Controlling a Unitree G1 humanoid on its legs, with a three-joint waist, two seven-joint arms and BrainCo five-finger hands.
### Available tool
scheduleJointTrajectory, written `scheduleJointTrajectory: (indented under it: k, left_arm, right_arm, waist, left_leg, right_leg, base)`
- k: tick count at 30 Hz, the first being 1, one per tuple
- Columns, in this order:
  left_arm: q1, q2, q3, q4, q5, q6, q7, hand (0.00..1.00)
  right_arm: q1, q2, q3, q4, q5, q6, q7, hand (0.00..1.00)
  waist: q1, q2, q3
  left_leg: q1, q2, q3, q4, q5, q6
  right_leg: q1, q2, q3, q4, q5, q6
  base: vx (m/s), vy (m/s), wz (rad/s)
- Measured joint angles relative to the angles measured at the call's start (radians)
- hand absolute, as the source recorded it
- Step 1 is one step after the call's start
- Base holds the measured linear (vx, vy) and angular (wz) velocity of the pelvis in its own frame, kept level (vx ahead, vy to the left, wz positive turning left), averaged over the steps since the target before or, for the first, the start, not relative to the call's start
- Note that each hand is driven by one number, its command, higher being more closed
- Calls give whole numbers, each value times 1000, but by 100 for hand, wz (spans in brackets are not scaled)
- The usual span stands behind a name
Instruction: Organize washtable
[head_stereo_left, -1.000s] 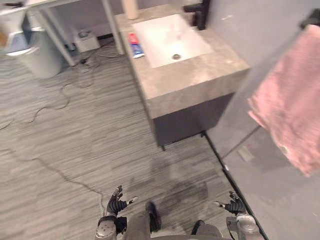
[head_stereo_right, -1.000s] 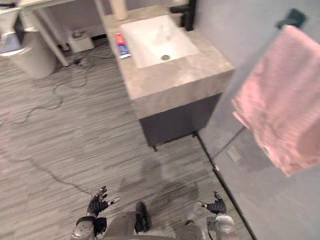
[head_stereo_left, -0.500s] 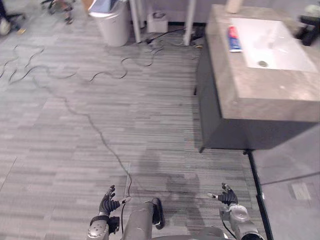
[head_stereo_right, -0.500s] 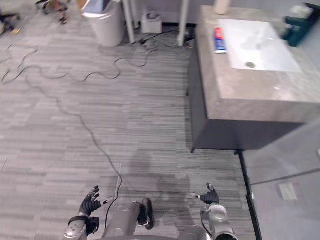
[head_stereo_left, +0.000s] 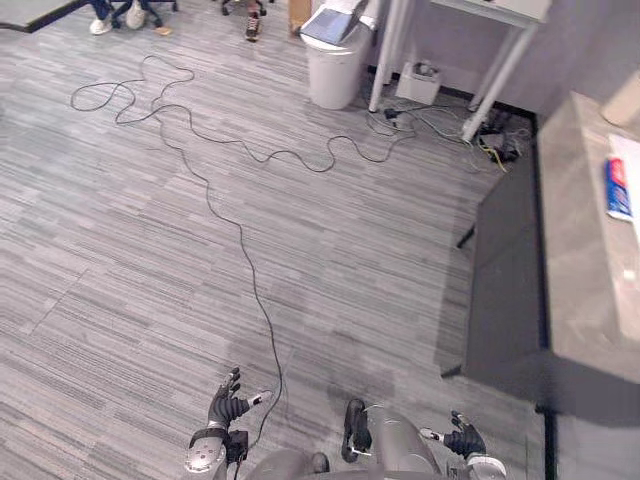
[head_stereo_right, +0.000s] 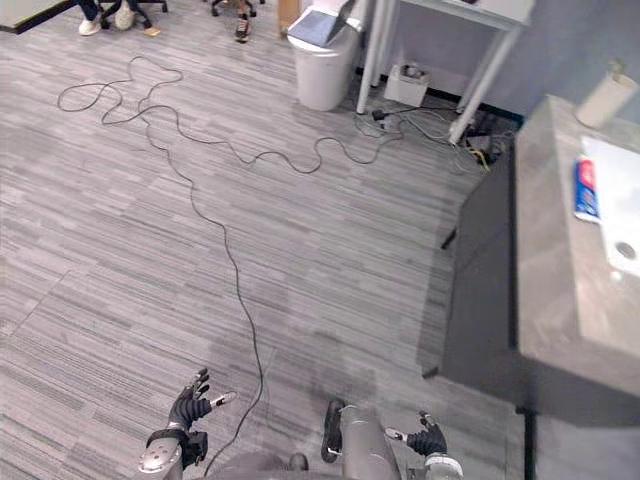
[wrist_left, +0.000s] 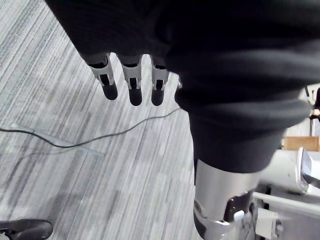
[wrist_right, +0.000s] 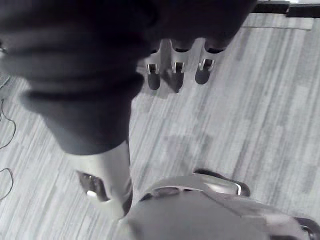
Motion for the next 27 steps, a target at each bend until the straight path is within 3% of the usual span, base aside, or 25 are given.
scheduleJointTrajectory:
  k: [1,2,4,6,7,8,9,10,11,12,13,14,16,18,20,23,26,27]
  left_arm:
    - [1,5,0,-7,0,-1,-9,0]
    - [1,5,0,-10,0,-1,-12,0]
    - [0,-1,-3,-30,2,-6,-16,0]
    - [-4,-3,-1,-36,2,-8,-16,0]
    - [-6,-21,0,-28,2,-11,-16,0]
    - [-16,-13,13,-9,2,-2,-14,0]
    - [-2,-22,31,-21,2,3,-12,0]
    - [18,-24,37,-66,2,-8,-16,0]
    - [20,-21,40,-66,2,-19,-15,0]
    - [27,-47,43,-59,2,-19,-15,0]
    - [40,-61,34,-65,2,-20,-14,0]
    - [42,-57,26,-56,2,-20,-16,0]
    - [37,-55,26,-56,3,-18,-15,0]
    - [39,-45,11,-58,4,-18,-14,0]
    - [34,-30,-17,-60,4,-18,-13,0]
    - [20,-28,-17,-54,4,-20,-13,0]
    - [-21,-8,-15,5,4,-26,-13,0]
    - [-33,7,-14,41,4,-27,-13,0]
  right_arm:
    - [0,10,8,-17,11,-11,-1,0]
    - [-1,17,8,-19,15,-16,-2,0]
    - [-2,39,4,-24,21,-17,-4,0]
    - [-6,40,-5,-26,30,-20,-4,0]
    - [-8,41,-21,-21,34,-18,-3,0]
    - [-7,58,-15,-17,37,-9,-4,0]
    - [18,62,11,-46,37,-3,5,0]
    - [20,63,14,-87,37,-4,3,0]
    - [22,61,11,-95,37,-5,1,0]
    - [23,44,6,-102,37,-11,-1,0]
    - [19,20,7,-111,37,-13,-1,0]
    - [7,27,20,-112,34,-13,1,0]
    - [23,52,38,-140,23,-16,5,0]
    - [47,80,59,-148,11,-16,21,0]
    - [74,92,73,-159,5,-16,26,0]
    - [95,101,93,-158,-4,-15,31,0]
    - [42,95,97,-73,-5,-18,35,0]
    - [18,89,99,-46,-7,-18,36,0]
  waist:
    - [9,-24,4]
    - [18,-35,5]
    - [25,-62,11]
    - [34,-37,12]
    - [41,-23,25]
    - [44,-53,29]
    - [49,-53,21]
    - [48,-47,33]
    - [52,-66,30]
    - [53,-51,6]
    - [62,-26,4]
    - [77,-56,0]
    - [75,-84,-11]
    - [73,-106,-10]
    - [59,-101,-9]
    - [42,-101,-19]
    - [18,-99,-19]
    - [5,-102,-20]
  left_leg:
    - [-50,47,46,127,-23,32]
    - [-71,70,55,153,-28,40]
    - [-177,157,45,111,-43,26]
    - [-230,191,-25,-138,-50,2]
    - [-180,215,-41,-357,52,-24]
    - [-144,189,-3,-380,58,-27]
    - [-111,196,26,-379,55,-41]
    - [-197,198,-24,-177,68,-60]
    - [-236,152,-67,-145,27,-77]
    - [-226,111,-164,-336,40,-54]
    - [-231,130,-174,-372,101,-43]
    - [-209,138,-89,-330,26,-37]
    - [-164,144,-7,-338,-18,-20]
    - [-35,151,114,-403,-44,16]
    - [62,160,174,-452,-67,22]
    - [170,177,262,-535,-82,8]
    - [240,205,313,-607,-79,-3]
    - [268,198,309,-633,-69,-20]
  right_leg:
    - [80,-15,50,-51,0,0]
    - [114,-27,68,-68,0,0]
    - [198,-79,127,-90,-9,14]
    - [205,-117,173,-53,-67,81]
    - [202,-134,199,9,-149,166]
    - [200,-158,229,29,-182,198]
    - [188,-115,244,17,-179,184]
    - [193,-60,253,-10,-97,127]
    - [205,-92,241,-5,-122,119]
    - [216,-108,294,-28,-146,152]
    - [218,-92,316,-34,-159,165]
    - [218,-123,375,-22,-188,171]
    - [167,-145,413,76,-177,191]
    - [41,-174,380,350,-112,261]
    - [-37,-187,291,490,-117,239]
    - [-145,-177,135,501,-152,184]
    - [-218,-135,-33,252,-121,130]
    - [-220,-113,-73,101,-34,105]
  base:
    - [492,112,-73]
    - [567,146,-61]
    - [558,252,-62]
    - [507,366,-80]
    - [475,408,-77]
    - [474,340,-84]
    - [504,315,-70]
    - [310,162,-79]
    - [254,152,-93]
    - [170,149,-102]
    - [265,232,-152]
    - [264,251,-154]
    - [290,220,-139]
    - [332,228,-139]
    - [255,148,-97]
    - [268,48,-89]
    - [383,-28,-52]
    - [351,-57,-14]
